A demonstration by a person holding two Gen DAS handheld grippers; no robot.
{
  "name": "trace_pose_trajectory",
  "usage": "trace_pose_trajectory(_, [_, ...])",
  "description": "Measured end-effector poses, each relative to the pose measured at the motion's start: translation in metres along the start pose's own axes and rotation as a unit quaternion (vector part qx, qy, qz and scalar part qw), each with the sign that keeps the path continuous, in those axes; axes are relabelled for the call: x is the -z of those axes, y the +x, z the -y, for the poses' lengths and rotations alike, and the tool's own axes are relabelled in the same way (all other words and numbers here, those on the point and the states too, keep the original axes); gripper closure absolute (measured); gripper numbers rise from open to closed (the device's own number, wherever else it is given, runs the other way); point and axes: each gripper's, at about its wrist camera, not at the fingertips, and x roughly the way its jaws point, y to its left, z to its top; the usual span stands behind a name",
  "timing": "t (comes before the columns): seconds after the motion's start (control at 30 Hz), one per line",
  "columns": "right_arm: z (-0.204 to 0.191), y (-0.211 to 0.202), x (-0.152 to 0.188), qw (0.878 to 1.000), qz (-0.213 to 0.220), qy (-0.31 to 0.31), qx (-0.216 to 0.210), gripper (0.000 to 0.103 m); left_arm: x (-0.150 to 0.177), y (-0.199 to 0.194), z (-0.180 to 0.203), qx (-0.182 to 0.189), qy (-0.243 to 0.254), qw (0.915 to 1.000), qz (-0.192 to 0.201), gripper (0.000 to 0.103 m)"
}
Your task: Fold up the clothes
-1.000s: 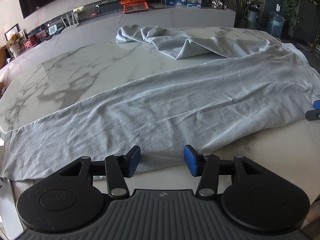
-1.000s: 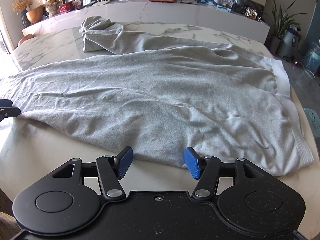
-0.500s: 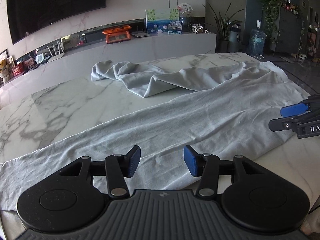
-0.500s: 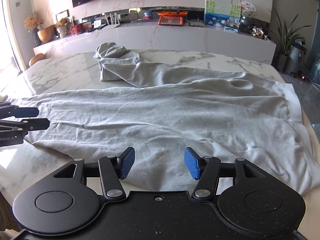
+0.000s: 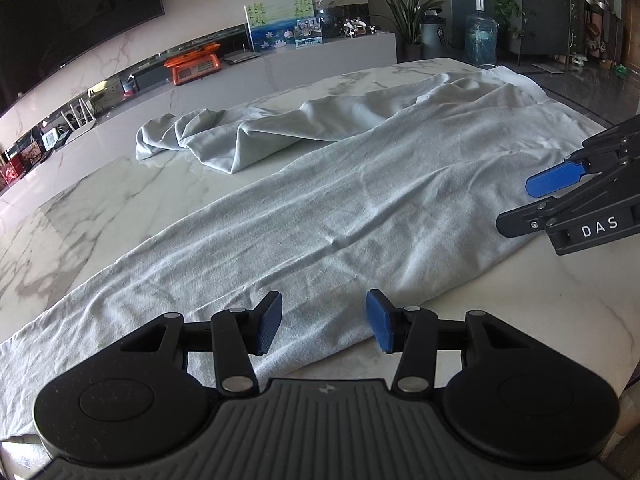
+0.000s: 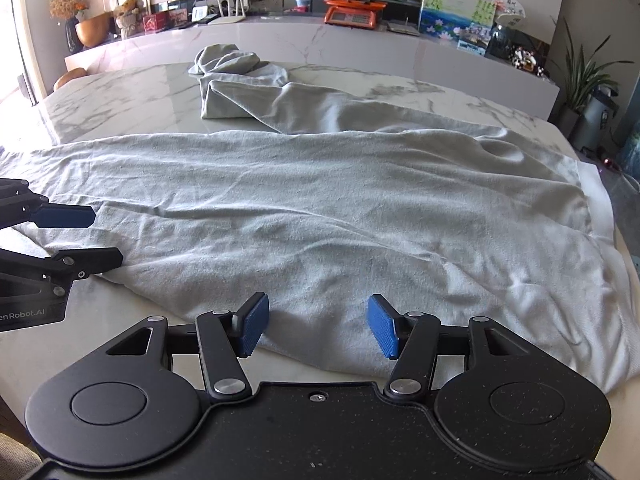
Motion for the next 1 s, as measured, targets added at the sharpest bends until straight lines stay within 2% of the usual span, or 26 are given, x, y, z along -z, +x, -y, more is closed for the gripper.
trace_pose_trajectory(0.27, [0.005,-0.013,0.012,1.0,-0.001,-0.02,-0.013,0.048,0.009,-0.009,-0.002,0.018,0.022,0.9996,0.009,0.058])
trace_pose_trajectory(0.4, [0.03,-0.025,0.013,0.999,0.026,0.012,0.015,0.048,0.011,-0.011,-0.01,-0.021,0.022,0.9995,0.012,0.058])
trace_pose_trajectory(0.5, [0.073,-0.036,0.015,0.993,0.039,0.096,0.06,0.048,0.014,-0.012,-0.02,-0.041,0.01,0.9991,0.01,0.058])
trace_pose_trajectory(0.63, [0.125,-0.043,0.016,0.977,0.036,0.181,0.108,0.048,0.016,-0.011,-0.034,-0.066,-0.01,0.9978,0.001,0.058])
trace_pose_trajectory(0.87, [0.181,-0.036,0.001,0.971,0.007,0.175,0.164,0.048,0.018,-0.01,-0.057,-0.1,-0.046,0.9937,-0.021,0.058])
trace_pose_trajectory(1.0, [0.211,-0.029,0.0,0.97,-0.02,0.18,0.162,0.048,0.022,-0.013,-0.068,-0.105,-0.061,0.9923,-0.028,0.058])
